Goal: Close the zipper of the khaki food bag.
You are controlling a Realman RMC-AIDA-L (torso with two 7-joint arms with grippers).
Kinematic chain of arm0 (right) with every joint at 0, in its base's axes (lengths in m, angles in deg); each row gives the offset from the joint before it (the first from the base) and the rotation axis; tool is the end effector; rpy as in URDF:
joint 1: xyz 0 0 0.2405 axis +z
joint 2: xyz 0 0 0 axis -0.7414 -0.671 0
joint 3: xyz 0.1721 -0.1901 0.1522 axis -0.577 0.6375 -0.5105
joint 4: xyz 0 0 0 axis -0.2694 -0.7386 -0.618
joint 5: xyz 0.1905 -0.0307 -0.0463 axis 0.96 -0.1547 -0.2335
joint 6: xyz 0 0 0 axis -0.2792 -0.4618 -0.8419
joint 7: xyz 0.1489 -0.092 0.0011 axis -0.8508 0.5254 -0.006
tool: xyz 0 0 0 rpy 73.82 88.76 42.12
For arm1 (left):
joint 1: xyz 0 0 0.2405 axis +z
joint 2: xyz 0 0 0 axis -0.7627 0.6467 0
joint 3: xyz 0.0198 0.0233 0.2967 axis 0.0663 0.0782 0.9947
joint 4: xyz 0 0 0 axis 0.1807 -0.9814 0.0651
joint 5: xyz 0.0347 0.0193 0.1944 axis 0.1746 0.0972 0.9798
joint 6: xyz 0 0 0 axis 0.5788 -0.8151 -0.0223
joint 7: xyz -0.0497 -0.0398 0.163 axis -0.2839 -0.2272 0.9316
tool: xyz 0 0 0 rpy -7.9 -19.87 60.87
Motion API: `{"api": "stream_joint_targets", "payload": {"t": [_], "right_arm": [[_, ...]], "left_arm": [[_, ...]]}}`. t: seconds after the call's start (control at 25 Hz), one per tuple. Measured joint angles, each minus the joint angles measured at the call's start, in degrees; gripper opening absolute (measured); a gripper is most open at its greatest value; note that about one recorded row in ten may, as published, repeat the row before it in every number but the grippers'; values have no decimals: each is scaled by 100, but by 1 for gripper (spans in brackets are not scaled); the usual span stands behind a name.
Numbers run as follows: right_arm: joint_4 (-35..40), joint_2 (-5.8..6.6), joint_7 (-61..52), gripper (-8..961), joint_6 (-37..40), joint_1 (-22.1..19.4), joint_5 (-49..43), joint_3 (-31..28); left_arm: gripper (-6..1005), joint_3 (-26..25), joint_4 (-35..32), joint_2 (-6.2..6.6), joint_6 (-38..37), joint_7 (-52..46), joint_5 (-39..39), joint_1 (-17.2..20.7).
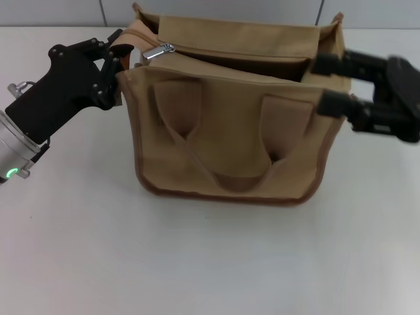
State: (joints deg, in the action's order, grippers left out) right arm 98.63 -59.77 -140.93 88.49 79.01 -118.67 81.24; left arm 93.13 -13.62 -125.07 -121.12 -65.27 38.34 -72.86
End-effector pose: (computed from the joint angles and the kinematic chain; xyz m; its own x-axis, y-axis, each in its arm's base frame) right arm 0.2031 0.3166 0.0092 0.5722 -0.2224 -0.7894 -0.2391 -0.9659 0.0988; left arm -0.2711 0.3416 -0.0222 0.5885 -0.1601 0.7925 0.4746 -0.7251 -0.4990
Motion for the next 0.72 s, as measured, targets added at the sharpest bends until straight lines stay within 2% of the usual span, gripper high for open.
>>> {"api": "stream_joint_targets", "payload": {"t": [0.04, 0.16, 0.2, 0.24, 0.28, 0.32, 0.52, 0.64, 0.68, 0.72], "right_arm": [[592, -1, -498, 716, -165, 183, -35, 209], [1504, 15, -1100, 716, -526, 367, -193, 650], [1504, 15, -1100, 716, -526, 367, -193, 650], [2123, 34, -1465, 716, -748, 506, -438, 871], [2123, 34, -1465, 716, -748, 506, -438, 871], [2611, 58, -1813, 716, -827, 669, -625, 995], [3188, 74, -2240, 716, -986, 936, -798, 1276], [3240, 58, -2234, 716, -1607, 1095, -813, 1820], [3240, 58, -2234, 716, -1607, 1095, -813, 1820], [3184, 51, -2194, 716, -1958, 1175, -849, 2105]], "left_arm": [[17, -1, 4, 1, -5, -28, 0, -4], [18, -1, 10, 0, -8, -153, 0, -8], [18, -1, 10, 0, -8, -153, 0, -8], [18, -1, 11, 0, -9, -183, 0, -8], [18, -1, 11, 0, -9, -183, 0, -8], [18, -1, 11, 0, -19, -189, 0, -9], [19, -2, 14, 1, -188, -356, 3, -15], [19, -26, -4, 0, -316, -423, 4, -22], [19, -31, -7, 1, -324, -423, 2, -27], [19, -31, -7, 1, -324, -423, 2, -27]]}}
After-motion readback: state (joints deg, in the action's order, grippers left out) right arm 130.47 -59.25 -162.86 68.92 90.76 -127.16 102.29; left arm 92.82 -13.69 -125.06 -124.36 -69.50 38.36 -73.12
